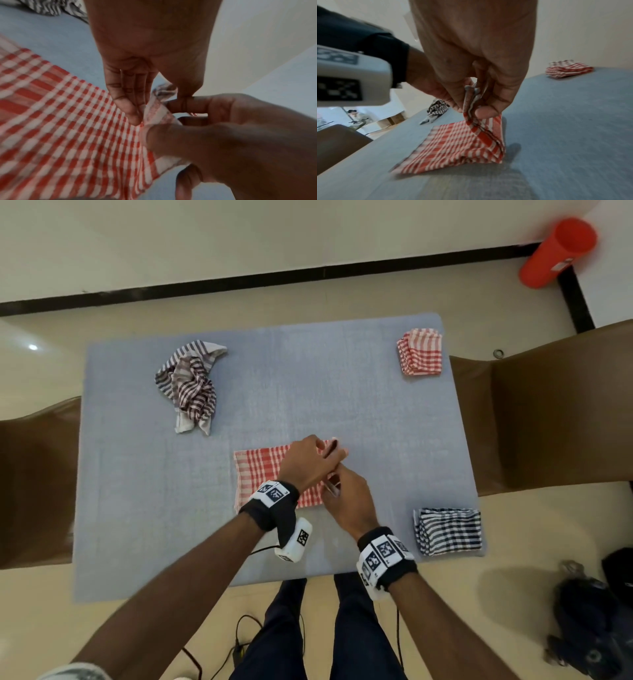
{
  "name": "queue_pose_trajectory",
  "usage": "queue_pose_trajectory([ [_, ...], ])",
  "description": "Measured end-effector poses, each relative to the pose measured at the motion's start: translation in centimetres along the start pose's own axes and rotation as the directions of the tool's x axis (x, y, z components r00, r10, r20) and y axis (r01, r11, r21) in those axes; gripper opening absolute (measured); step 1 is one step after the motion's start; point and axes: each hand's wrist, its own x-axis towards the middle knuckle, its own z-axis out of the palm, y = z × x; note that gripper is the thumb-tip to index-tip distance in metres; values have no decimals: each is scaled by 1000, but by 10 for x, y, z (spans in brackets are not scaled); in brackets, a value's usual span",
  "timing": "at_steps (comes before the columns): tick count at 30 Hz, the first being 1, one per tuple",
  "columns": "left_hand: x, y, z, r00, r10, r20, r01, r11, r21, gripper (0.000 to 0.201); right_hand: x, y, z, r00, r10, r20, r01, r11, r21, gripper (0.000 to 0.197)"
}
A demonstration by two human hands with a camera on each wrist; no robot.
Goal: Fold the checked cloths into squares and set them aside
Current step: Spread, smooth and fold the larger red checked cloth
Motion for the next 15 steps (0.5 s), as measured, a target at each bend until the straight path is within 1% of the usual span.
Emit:
queue_pose_trajectory([
  [2, 1, -11, -11, 999, 7, -34, -7, 1000, -13, 47, -3, -9, 15, 999, -38, 4, 38, 998, -45, 13],
  [4, 1, -23, -24, 998, -12, -57, 11, 1000, -26, 38, -5, -18, 27, 998, -57, 4, 57, 997, -52, 16],
  [7, 2, -47, -45, 996, -40, -80, 40, 999, 0, 43, -7, -29, 44, 998, -53, 31, 54, 998, -29, 26],
  [9, 3, -65, -60, 996, -58, -69, 61, 997, 36, 44, -7, -33, 57, 998, -51, 38, 52, 998, -36, 29],
  [11, 3, -82, -76, 996, -70, -54, 72, 996, 46, 41, -6, -36, 71, 998, -45, 48, 47, 998, -37, 24],
  [15, 2, -112, -98, 995, -58, -81, 59, 998, 18, 19, -4, -47, 96, 998, -16, 62, 18, 999, -40, 13],
])
